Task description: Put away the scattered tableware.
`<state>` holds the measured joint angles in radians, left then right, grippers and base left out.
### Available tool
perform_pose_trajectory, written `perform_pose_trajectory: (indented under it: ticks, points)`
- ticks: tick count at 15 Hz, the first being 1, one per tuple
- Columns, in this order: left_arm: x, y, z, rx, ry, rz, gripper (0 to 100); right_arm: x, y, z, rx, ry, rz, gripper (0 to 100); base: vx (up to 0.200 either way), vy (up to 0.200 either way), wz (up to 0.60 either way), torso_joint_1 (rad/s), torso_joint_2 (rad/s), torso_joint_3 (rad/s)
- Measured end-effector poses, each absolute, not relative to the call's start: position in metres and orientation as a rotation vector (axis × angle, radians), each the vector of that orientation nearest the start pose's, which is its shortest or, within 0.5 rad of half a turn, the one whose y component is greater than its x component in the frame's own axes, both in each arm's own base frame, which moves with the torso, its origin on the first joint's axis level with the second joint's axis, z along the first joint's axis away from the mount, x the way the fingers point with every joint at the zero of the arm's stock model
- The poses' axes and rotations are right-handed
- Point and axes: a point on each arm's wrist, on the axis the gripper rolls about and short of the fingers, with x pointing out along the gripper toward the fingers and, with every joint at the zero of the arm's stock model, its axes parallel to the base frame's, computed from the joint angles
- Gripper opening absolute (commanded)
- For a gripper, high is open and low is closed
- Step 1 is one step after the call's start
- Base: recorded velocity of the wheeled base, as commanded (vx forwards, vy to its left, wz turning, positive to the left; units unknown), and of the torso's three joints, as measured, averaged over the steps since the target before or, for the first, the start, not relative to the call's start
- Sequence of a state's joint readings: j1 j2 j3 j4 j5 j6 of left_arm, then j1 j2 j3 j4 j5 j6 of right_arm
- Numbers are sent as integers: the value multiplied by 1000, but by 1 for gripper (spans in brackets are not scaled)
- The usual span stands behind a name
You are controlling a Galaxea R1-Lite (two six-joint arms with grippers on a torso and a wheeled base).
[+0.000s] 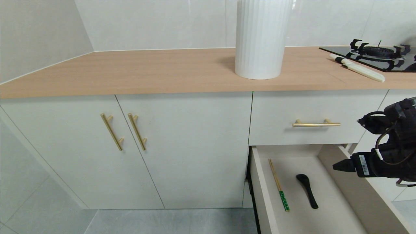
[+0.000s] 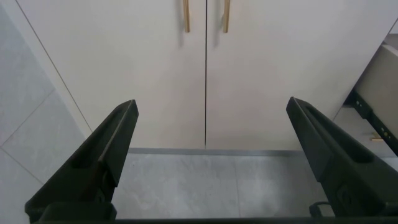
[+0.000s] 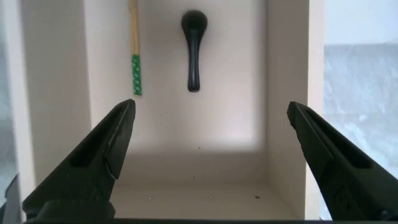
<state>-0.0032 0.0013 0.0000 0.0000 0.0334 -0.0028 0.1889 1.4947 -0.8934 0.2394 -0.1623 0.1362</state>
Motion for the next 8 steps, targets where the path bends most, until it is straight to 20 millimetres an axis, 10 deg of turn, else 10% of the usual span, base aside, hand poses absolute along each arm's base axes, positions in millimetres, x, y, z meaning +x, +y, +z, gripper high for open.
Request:
perform_pose_trajectory:
  ticks: [8]
  points:
    - [-23,1,76,-4,1,30,100,203,52,196,-65,864,37,100,-175,0,0,4,3,3]
